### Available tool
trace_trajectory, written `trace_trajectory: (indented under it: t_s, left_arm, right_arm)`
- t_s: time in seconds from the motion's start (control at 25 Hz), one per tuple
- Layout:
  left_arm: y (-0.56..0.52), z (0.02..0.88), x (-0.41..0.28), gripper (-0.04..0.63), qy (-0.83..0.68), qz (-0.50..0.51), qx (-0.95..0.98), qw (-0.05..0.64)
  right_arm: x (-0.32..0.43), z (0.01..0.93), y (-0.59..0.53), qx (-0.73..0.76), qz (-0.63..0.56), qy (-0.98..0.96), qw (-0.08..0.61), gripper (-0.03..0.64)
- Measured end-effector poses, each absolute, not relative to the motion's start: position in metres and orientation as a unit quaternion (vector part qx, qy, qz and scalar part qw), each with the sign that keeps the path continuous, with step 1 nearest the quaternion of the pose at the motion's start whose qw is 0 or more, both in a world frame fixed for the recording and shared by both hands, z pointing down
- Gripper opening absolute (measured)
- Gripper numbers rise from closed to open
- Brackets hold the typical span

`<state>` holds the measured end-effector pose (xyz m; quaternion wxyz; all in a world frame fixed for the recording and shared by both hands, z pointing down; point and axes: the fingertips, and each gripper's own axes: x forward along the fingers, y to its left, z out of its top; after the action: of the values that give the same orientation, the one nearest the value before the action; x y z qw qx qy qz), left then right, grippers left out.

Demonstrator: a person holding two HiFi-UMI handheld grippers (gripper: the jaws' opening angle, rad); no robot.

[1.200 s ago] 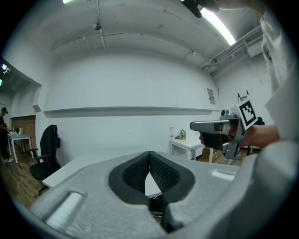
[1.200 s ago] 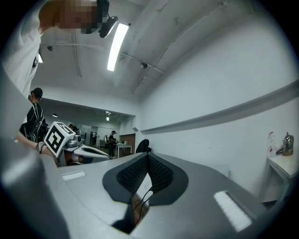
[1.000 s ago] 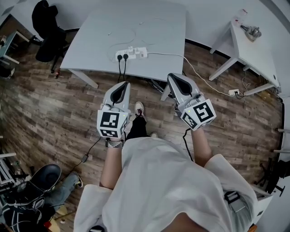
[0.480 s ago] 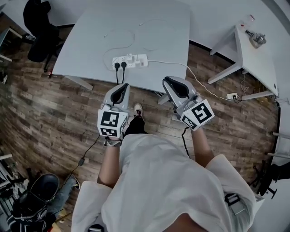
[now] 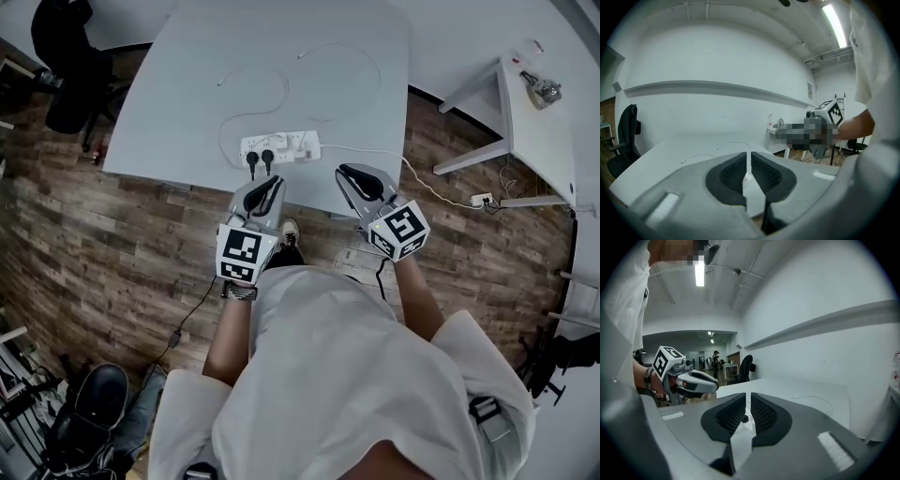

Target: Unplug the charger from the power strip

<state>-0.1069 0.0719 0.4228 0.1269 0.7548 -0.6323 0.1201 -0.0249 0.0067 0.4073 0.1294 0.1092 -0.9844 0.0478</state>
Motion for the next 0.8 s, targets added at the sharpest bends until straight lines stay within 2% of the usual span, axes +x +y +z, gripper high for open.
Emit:
trace_trajectory:
  t_s: [0.52, 0.8]
  left_arm:
    - [0.023, 0.486, -0.111, 0.184, -0.522, 0.185, 0.814, 0.173]
    - [0.0, 0.507, -0.11, 0.204, -0.466, 0.268, 0.826, 0.17]
  right_arm:
    - [-0.059, 0.498, -0.044, 0.134, 0.093, -0.964, 0.21, 0.003]
    - [-0.066, 0.543, -0.055, 0.123, 0.113, -0.952, 0.255, 0.003]
